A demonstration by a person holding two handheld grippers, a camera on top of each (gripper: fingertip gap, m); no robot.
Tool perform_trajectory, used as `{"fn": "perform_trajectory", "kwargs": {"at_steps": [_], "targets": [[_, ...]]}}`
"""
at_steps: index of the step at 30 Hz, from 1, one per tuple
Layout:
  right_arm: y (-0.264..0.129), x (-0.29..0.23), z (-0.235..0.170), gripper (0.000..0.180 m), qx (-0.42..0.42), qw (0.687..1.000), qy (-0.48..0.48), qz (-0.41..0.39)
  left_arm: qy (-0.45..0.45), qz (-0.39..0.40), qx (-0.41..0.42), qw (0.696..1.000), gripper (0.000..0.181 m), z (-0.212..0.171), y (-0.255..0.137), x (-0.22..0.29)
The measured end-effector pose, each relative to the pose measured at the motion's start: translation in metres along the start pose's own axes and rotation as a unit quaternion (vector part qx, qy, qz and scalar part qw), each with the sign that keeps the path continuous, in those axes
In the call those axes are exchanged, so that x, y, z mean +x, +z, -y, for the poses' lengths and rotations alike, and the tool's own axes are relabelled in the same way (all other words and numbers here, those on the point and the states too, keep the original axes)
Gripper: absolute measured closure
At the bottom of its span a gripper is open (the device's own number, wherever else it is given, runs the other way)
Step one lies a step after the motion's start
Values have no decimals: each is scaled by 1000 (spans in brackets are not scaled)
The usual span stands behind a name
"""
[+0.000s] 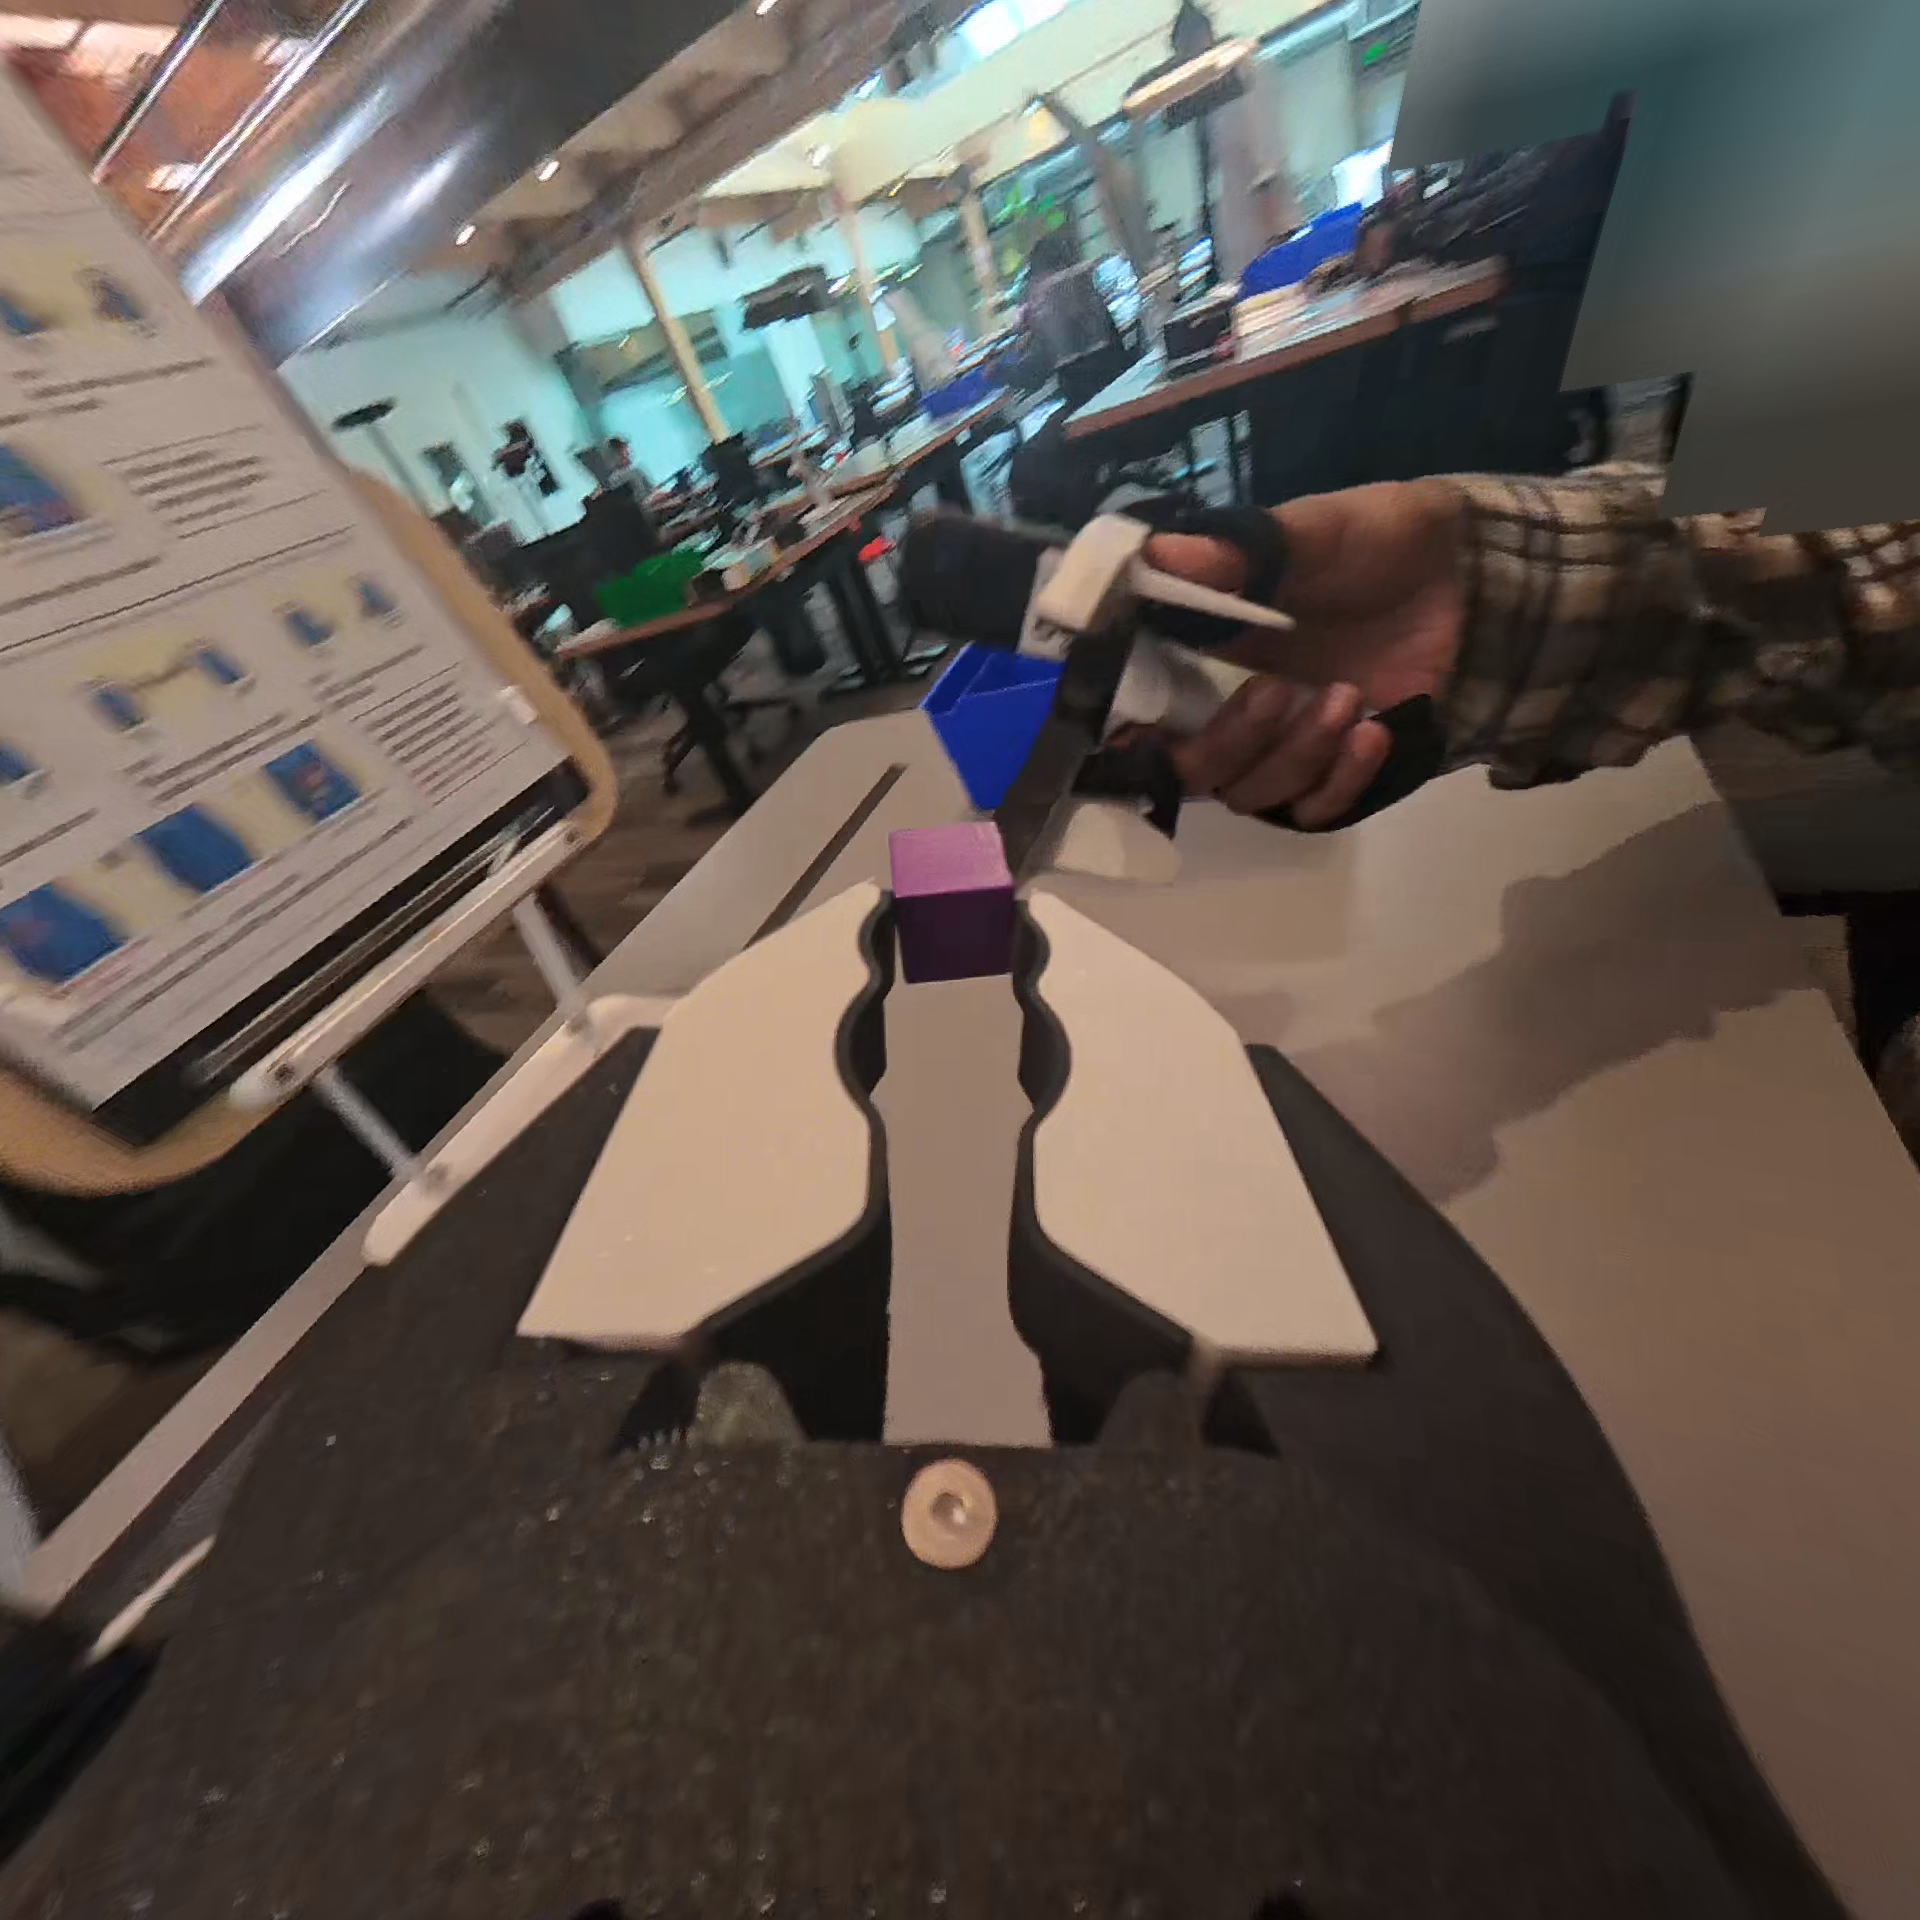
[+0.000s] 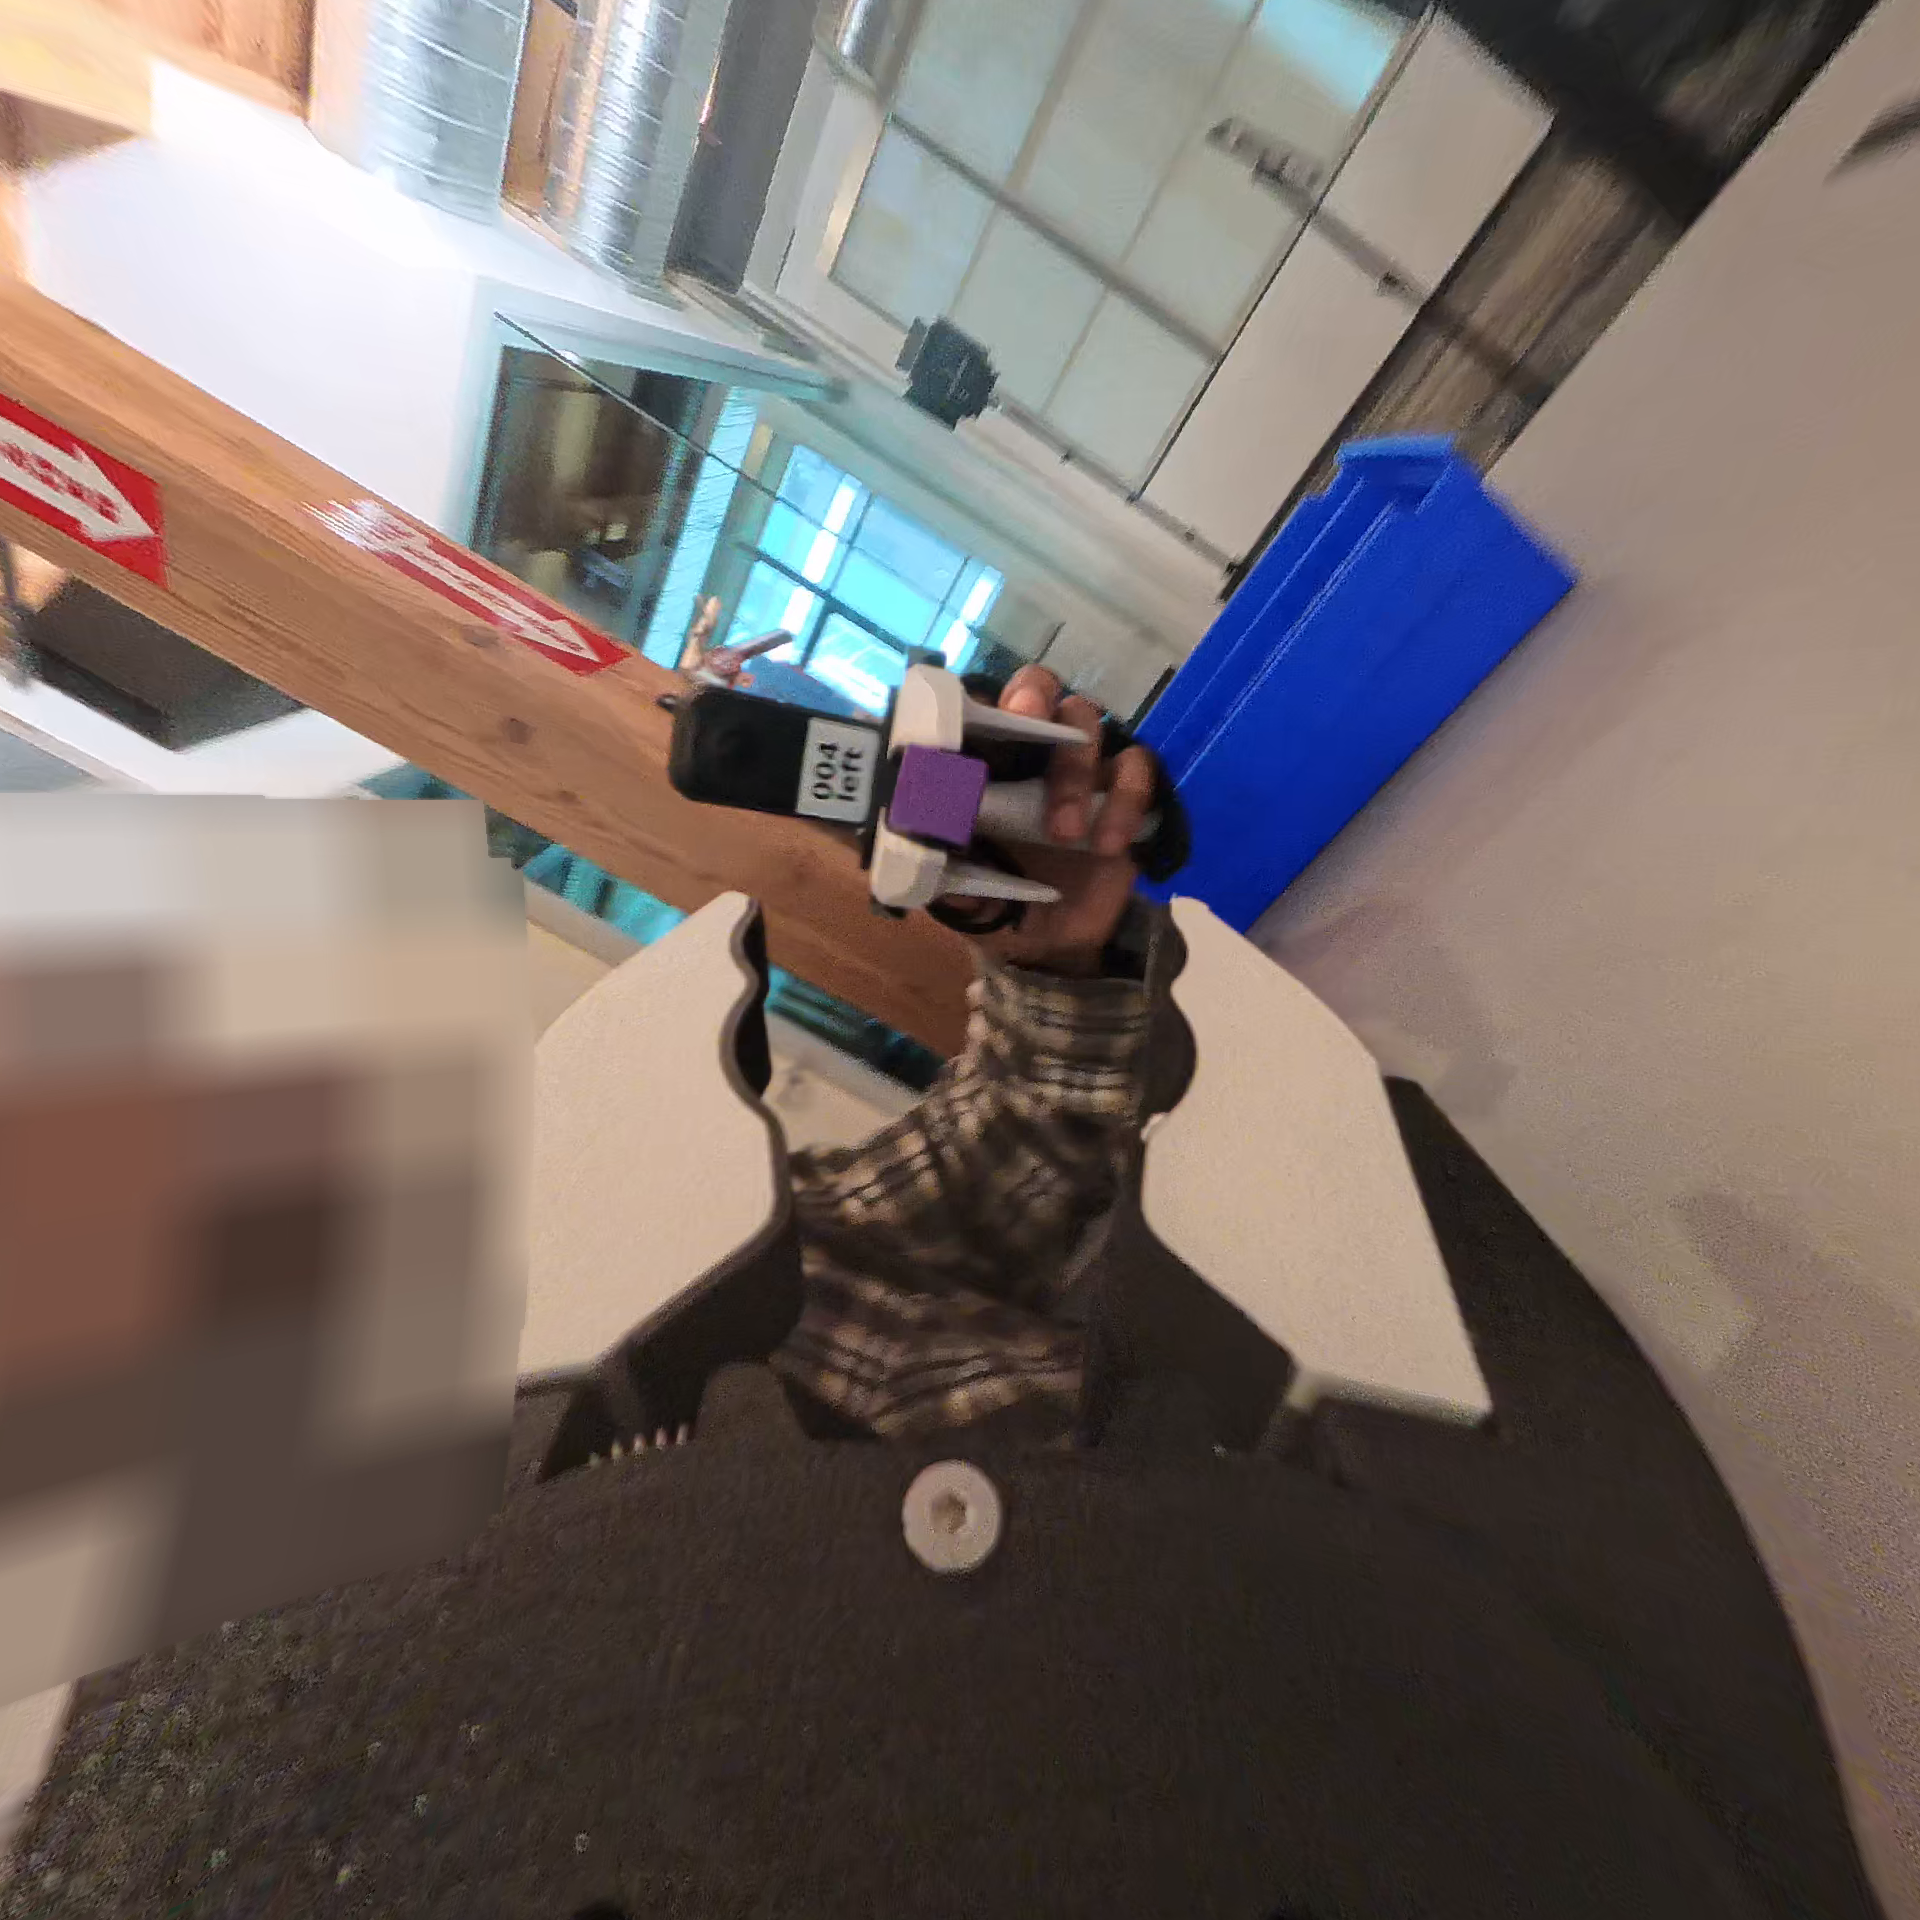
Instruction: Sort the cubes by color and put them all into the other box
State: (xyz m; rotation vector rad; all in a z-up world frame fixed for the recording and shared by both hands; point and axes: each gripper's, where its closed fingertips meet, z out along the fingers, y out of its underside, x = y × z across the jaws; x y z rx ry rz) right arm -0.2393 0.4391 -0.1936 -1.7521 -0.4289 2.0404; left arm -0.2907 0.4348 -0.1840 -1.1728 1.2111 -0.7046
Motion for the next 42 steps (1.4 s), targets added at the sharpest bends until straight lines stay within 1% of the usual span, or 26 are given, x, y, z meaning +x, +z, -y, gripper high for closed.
{"fn": "perform_trajectory", "kwargs": {"at_steps": [2, 4, 8, 9, 11, 12, 13, 15, 17, 18, 19, 20, 22, 24, 25, 26, 27, 29, 30, 31, 32, 33, 34, 36, 38, 42], "targets": [[0, 5, -12, 111, -26, 999, 42, -2, 13, -26, 13, 1000, 160, -4, 21, 14], [-1, 9, -23, 113, -47, 997, 61, -15, 23, -40, 15, 999, 160, -8, 36, 23], [-4, 13, -34, 120, -70, 994, 81, -26, 42, -63, 11, 997, 160, -15, 52, 38], [-4, 14, -35, 124, -72, 994, 81, -26, 44, -68, 7, 997, 160, -17, 55, 40], [-5, 13, -36, 145, -80, 993, 81, -18, 50, -70, 6, 996, 160, -18, 59, 44], [-4, 11, -36, 153, -80, 993, 82, -9, 52, -73, 4, 996, 160, -19, 61, 46], [-4, 10, -36, 158, -81, 993, 84, -5, 53, -72, 1, 996, 160, -20, 63, 47], [-8, 13, -36, 158, -85, 994, 66, -21, 49, -68, -1, 996, 160, -22, 66, 48], [-15, 17, -37, 158, -89, 994, 35, -45, 23, -75, 7, 997, 159, -24, 69, 51], [-21, 16, -34, 158, -84, 995, 23, -53, 6, -76, 15, 997, 155, -25, 69, 52], [-30, 13, -30, 157, -74, 996, 10, -58, -12, -73, 21, 997, 143, -26, 70, 51], [-43, 11, -25, 157, -66, 995, -4, -72, -31, -70, 23, 997, 133, -29, 70, 49], [-81, 11, -12, 157, -54, 988, -50, -137, -66, -66, 24, 995, 118, -36, 71, 46], [-138, 13, 8, 157, -34, 966, -100, -235, -90, -60, 25, 994, 112, -44, 71, 44], [-173, 14, 20, 158, -20, 948, -123, -292, -99, -57, 25, 993, 108, -48, 71, 43], [-211, 14, 34, 157, -5, 925, -143, -353, -108, -54, 24, 992, 106, -52, 71, 42], [-252, 16, 46, 158, 6, 894, -160, -418, -114, -52, 22, 992, 105, -55, 72, 41], [-337, 22, 66, 158, 12, 816, -179, -549, -115, -49, 17, 992, 105, -59, 75, 41], [-375, 27, 71, 158, 6, 780, -178, -600, -114, -45, 15, 992, 105, -61, 76, 41], [-406, 33, 72, 157, -5, 754, -164, -637, -112, -43, 13, 993, 107, -63, 77, 41], [-432, 40, 70, 157, -15, 734, -144, -664, -109, -42, 10, 993, 109, -65, 78, 42], [-450, 49, 68, 157, -24, 723, -126, -679, -103, -41, 6, 994, 111, -68, 80, 42], [-462, 59, 64, 157, -35, 721, -108, -684, -97, -36, 2, 995, 112, -70, 81, 42], [-477, 78, 55, 157, -63, 713, -77, -694, -84, -32, -10, 996, 115, -76, 82, 43], [-486, 94, 49, 157, -88, 707, -61, -699, -74, -27, -18, 997, 116, -80, 84, 43], [-492, 110, 53, 157, -99, 702, -60, -703, -71, -26, -16, 997, 119, -81, 84, 42]]}}
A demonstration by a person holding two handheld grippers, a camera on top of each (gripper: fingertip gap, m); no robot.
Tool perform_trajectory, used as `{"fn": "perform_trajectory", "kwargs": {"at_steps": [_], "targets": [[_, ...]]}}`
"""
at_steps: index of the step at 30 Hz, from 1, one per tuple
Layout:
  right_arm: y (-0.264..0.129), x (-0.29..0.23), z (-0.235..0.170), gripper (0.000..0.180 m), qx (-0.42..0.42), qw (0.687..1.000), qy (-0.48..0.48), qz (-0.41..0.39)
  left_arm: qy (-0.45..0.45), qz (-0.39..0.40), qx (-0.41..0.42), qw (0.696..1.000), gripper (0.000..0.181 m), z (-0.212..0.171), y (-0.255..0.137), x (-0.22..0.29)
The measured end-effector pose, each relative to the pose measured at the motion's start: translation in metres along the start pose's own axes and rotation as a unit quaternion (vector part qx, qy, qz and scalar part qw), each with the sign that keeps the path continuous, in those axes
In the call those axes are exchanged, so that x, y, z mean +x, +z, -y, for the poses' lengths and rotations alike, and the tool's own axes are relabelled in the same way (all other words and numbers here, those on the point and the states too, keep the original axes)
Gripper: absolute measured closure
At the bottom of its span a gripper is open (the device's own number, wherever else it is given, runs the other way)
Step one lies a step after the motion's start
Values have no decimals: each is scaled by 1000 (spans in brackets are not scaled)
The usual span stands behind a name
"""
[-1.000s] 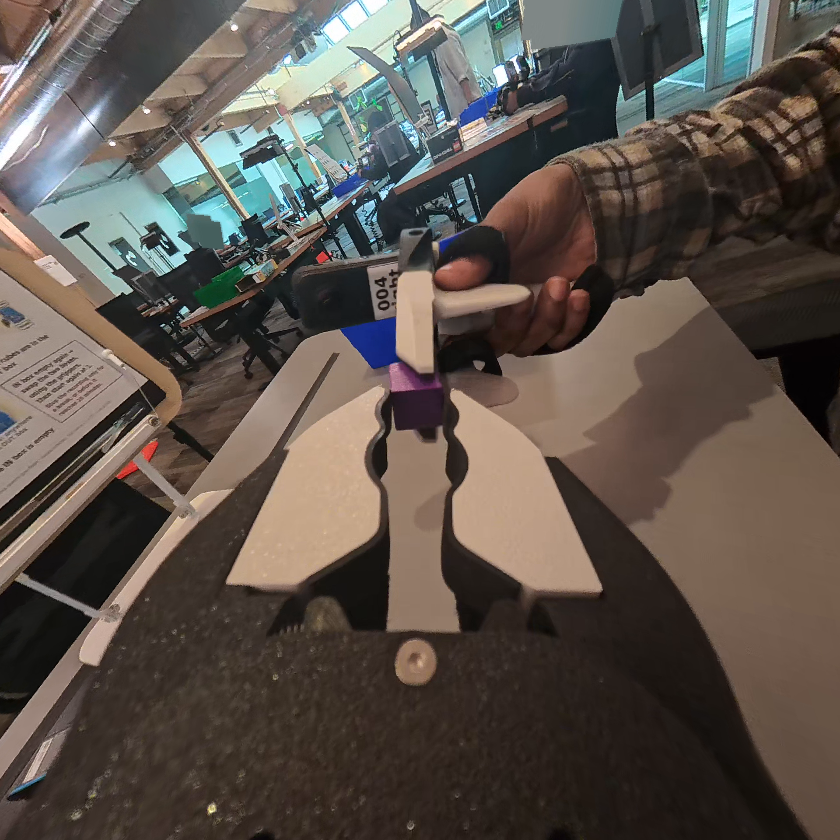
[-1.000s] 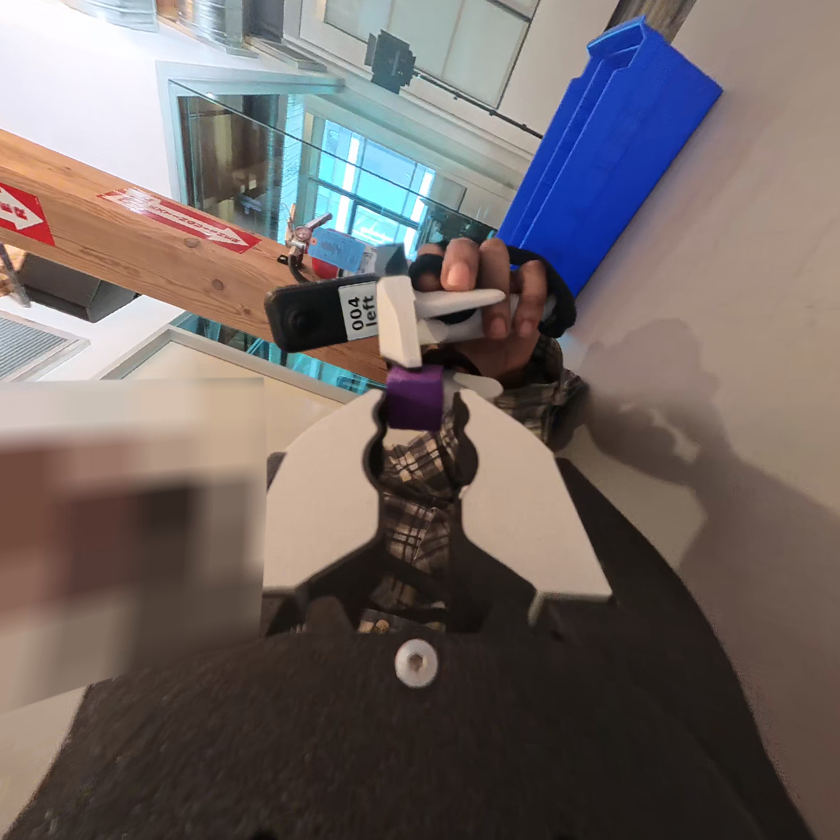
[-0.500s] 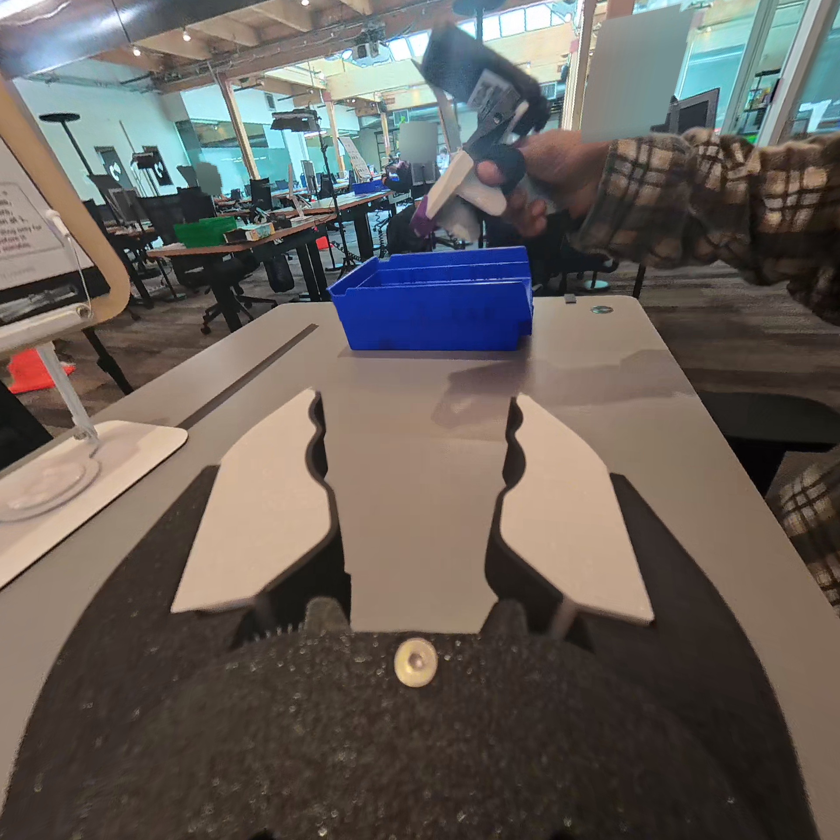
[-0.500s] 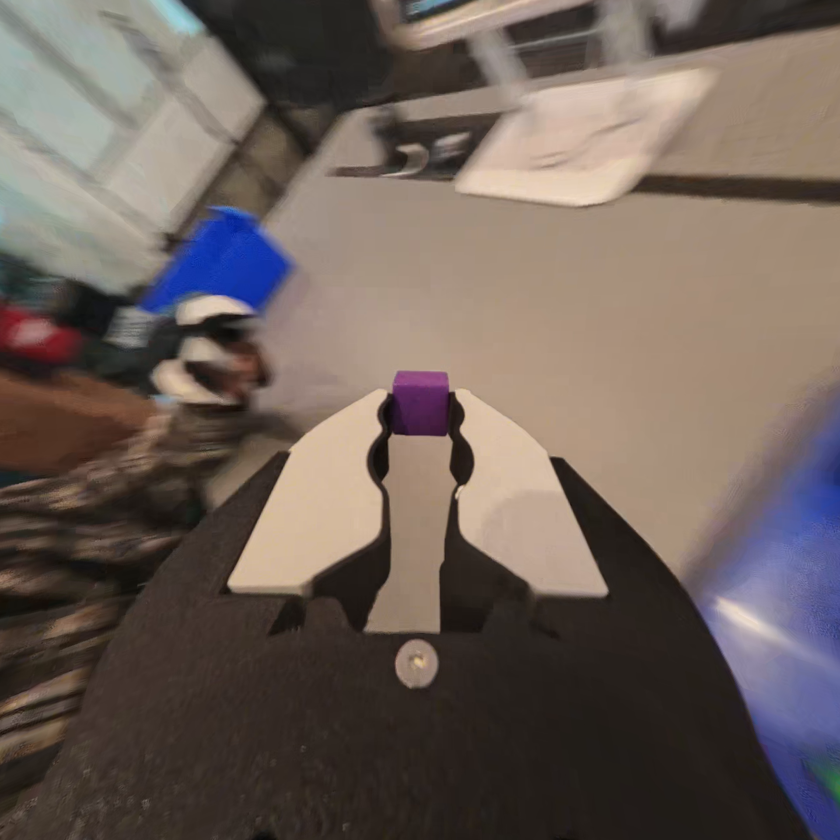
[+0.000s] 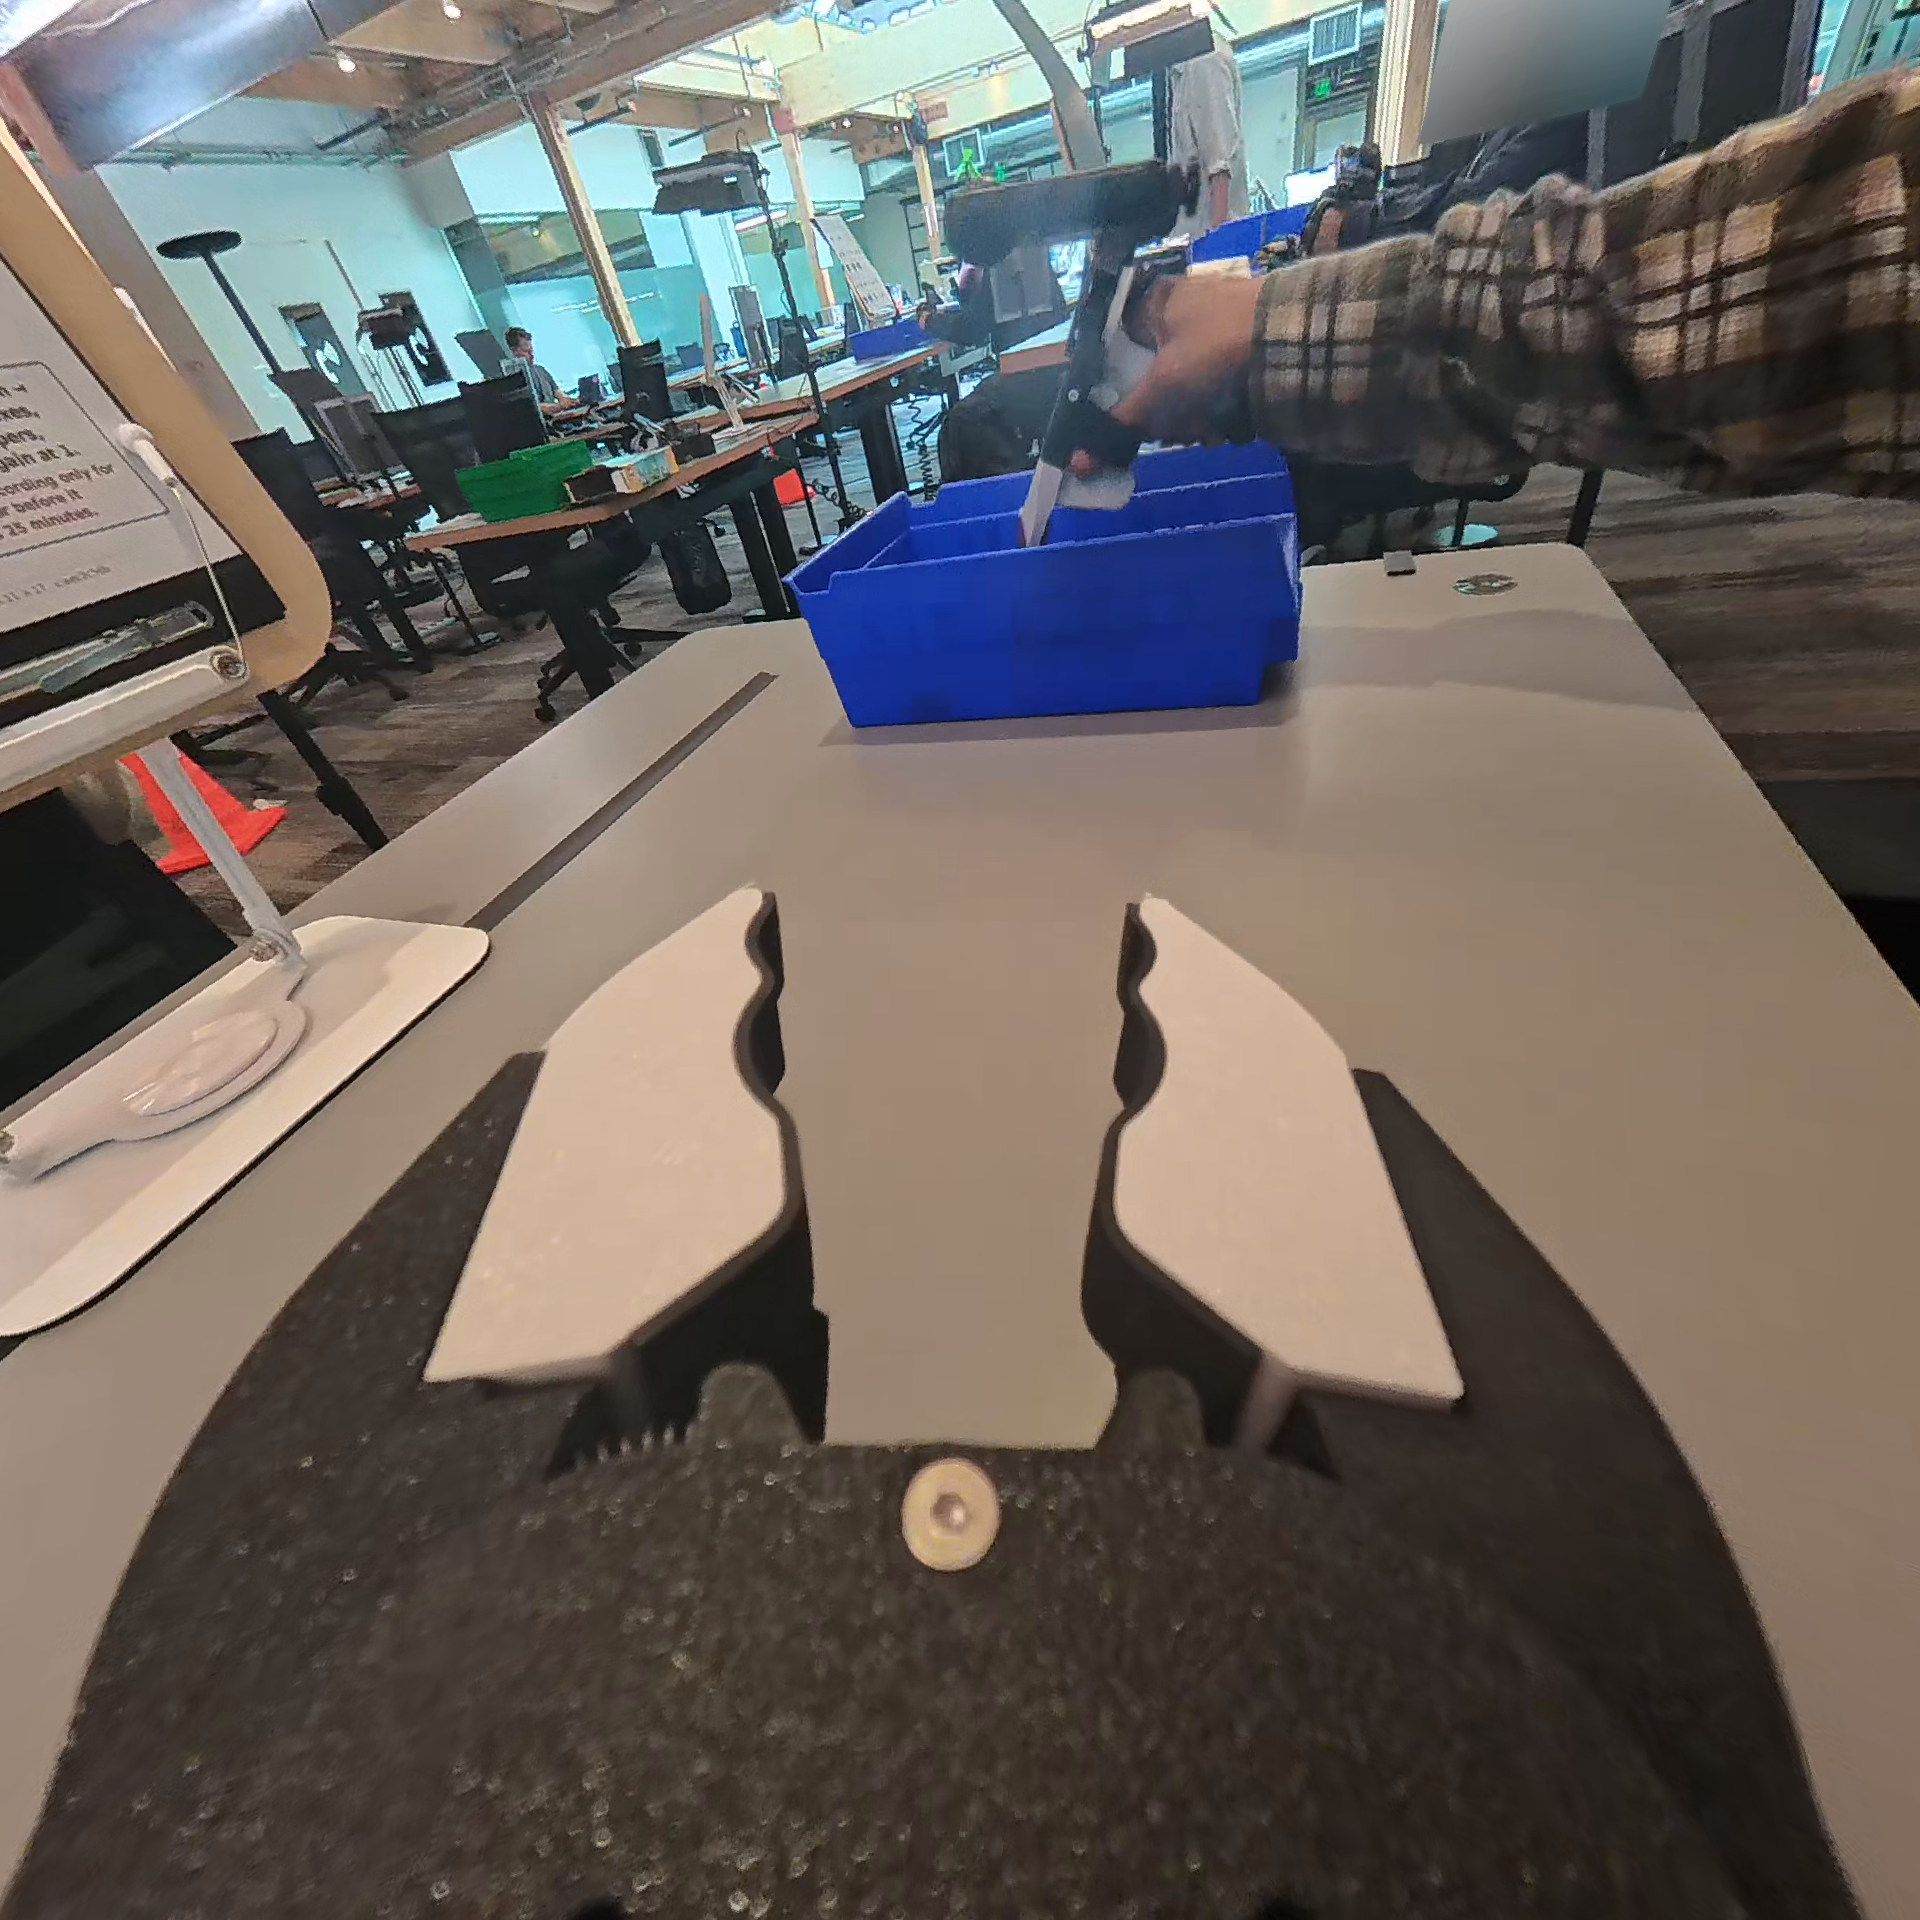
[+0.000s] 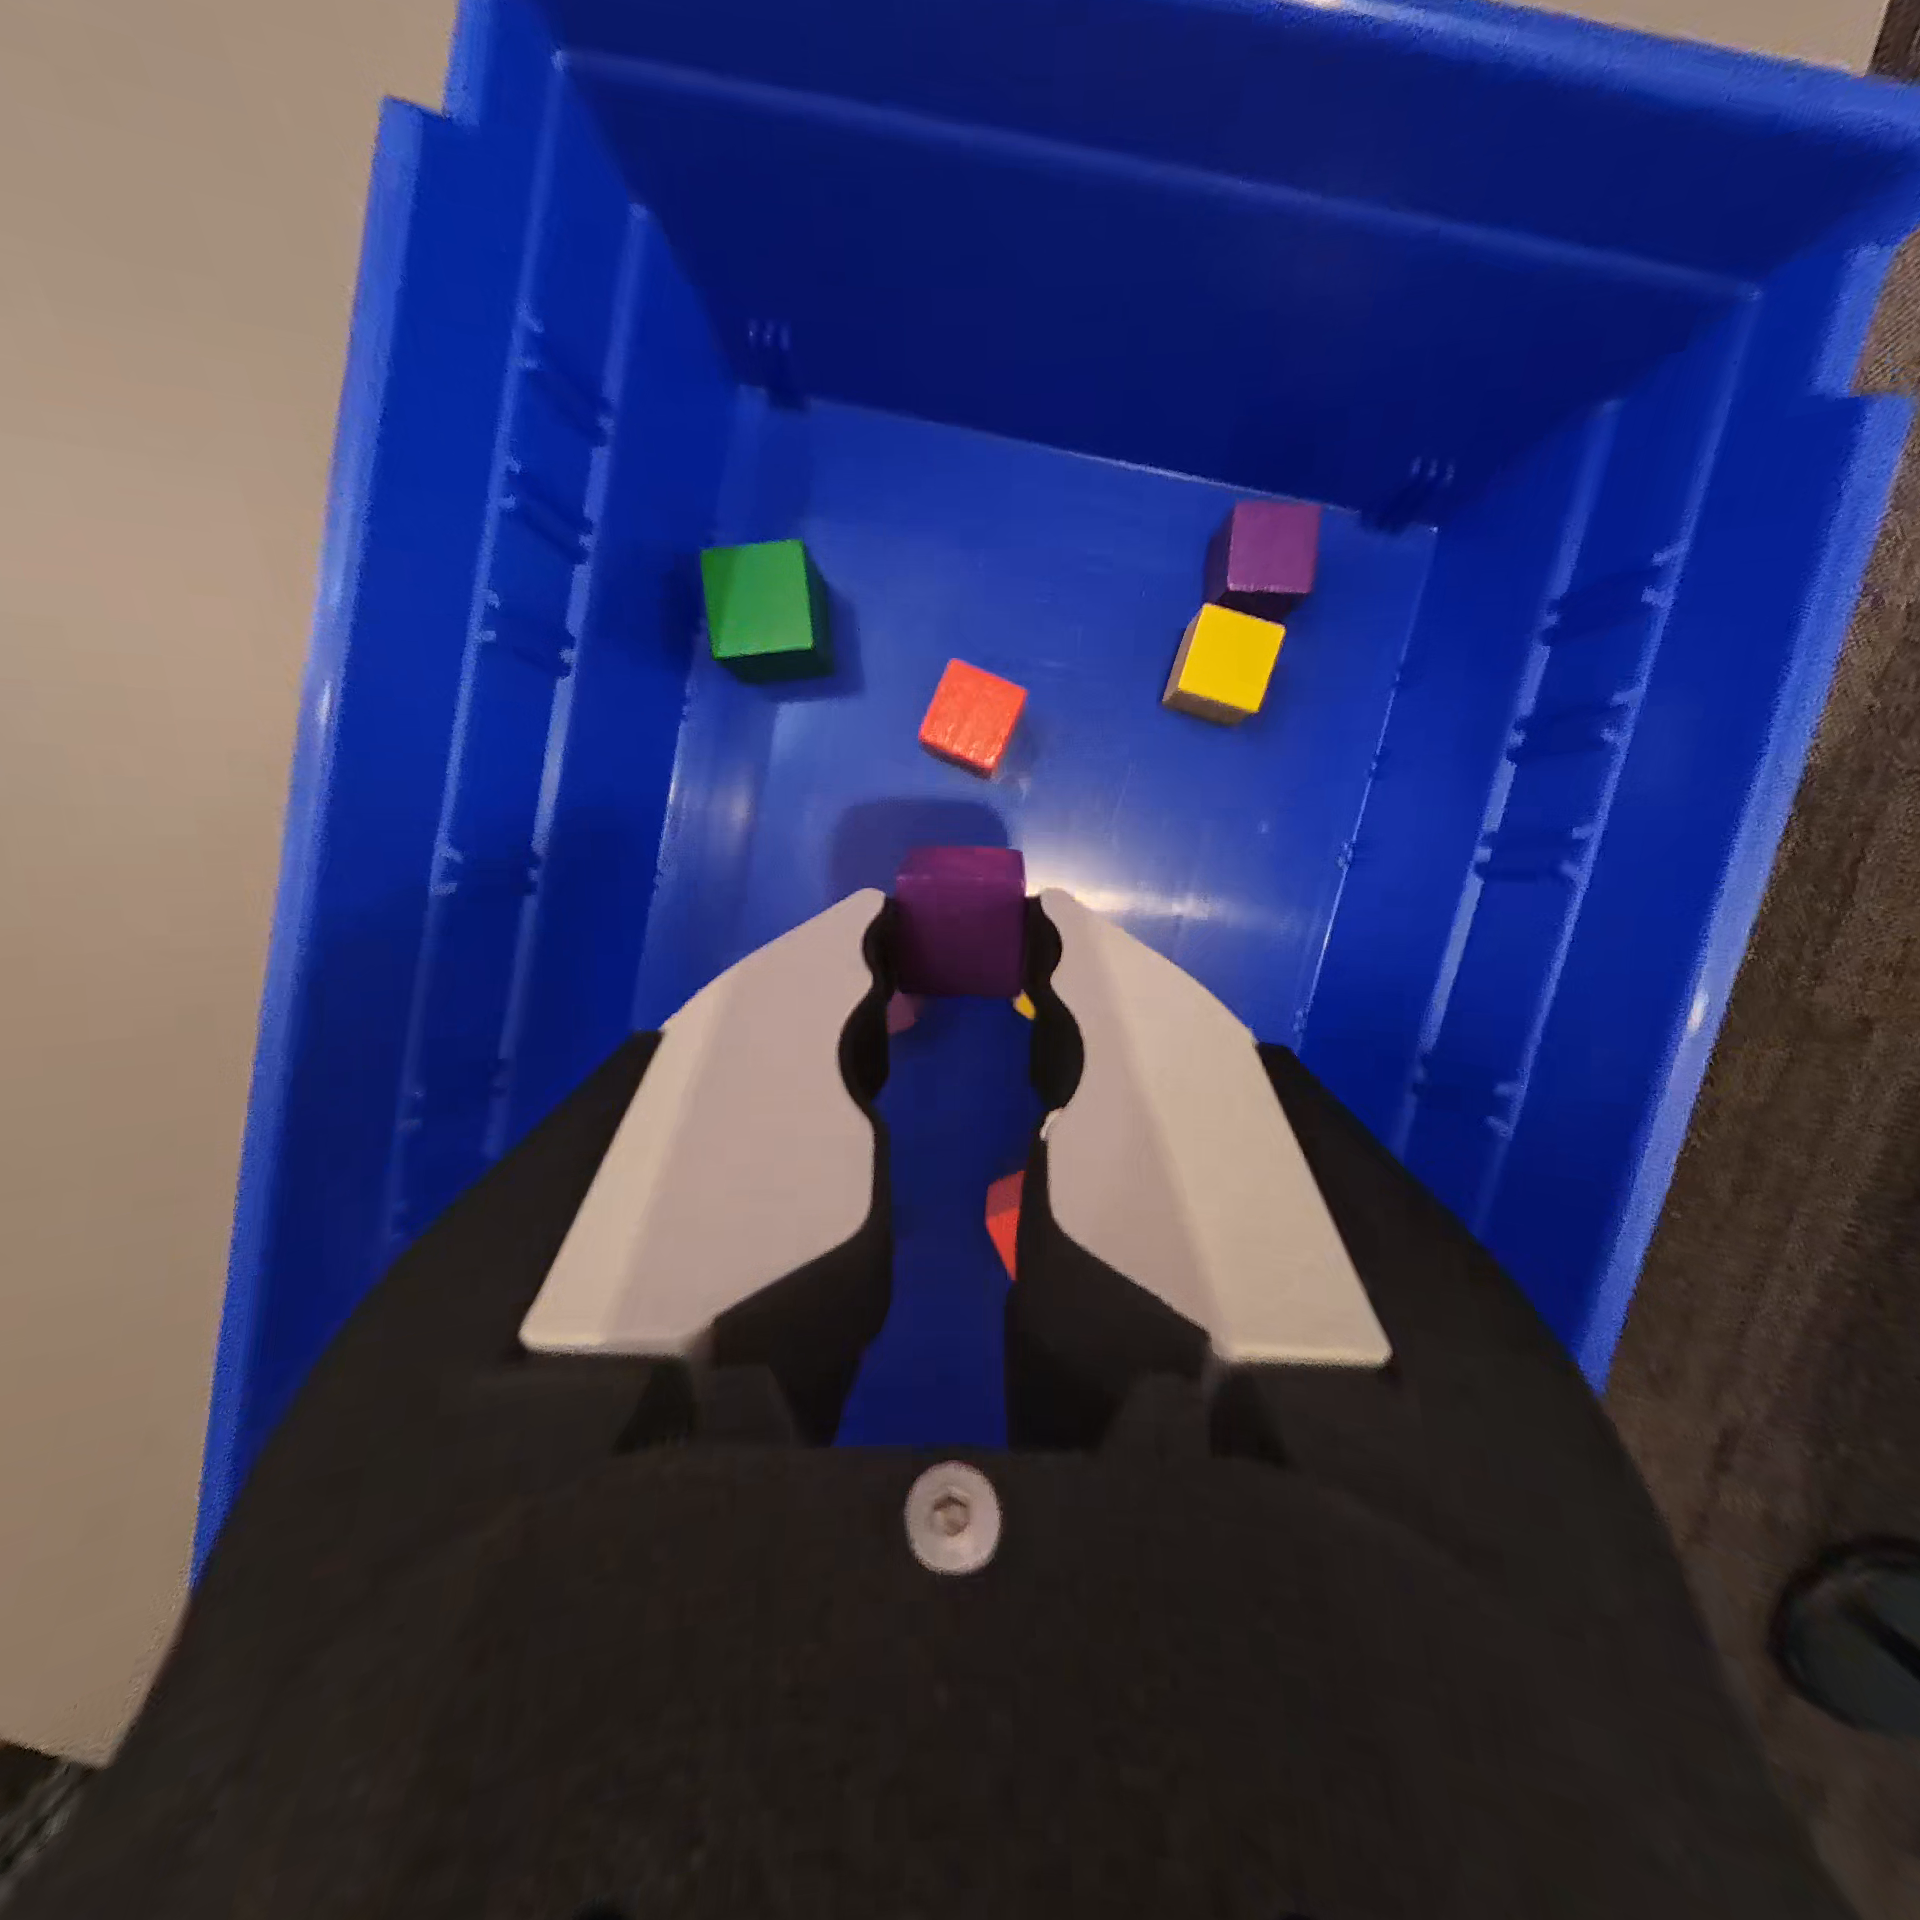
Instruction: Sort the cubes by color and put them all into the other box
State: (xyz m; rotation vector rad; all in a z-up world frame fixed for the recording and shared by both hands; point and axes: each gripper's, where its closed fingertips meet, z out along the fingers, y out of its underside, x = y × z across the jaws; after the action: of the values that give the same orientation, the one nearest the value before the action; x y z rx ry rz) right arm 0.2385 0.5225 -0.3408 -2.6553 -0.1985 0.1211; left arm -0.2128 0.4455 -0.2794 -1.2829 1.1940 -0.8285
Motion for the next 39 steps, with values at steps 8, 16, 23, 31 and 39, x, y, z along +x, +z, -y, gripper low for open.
{"fn": "perform_trajectory", "kwargs": {"at_steps": [8, 16, 23, 31, 39], "targets": [[24, -3, 40, 156, 30, 999, -2, 24, -23, 24, 13, 999, 123, 4, -1, -13], [67, -16, 55, 157, -2, 998, -9, 61, -33, 31, -8, 999, 126, 6, 5, -7], [64, -19, 72, 127, 35, 997, 4, 67, -24, 21, -21, 999, 126, 11, 15, 2], [-53, -40, 88, 126, 149, 987, -24, 59, -21, 36, -18, 999, 124, 16, -4, 5], [-125, -136, 56, 102, 287, 949, -107, 66, -34, 108, -70, 991, 120, 9, -50, -12]]}}
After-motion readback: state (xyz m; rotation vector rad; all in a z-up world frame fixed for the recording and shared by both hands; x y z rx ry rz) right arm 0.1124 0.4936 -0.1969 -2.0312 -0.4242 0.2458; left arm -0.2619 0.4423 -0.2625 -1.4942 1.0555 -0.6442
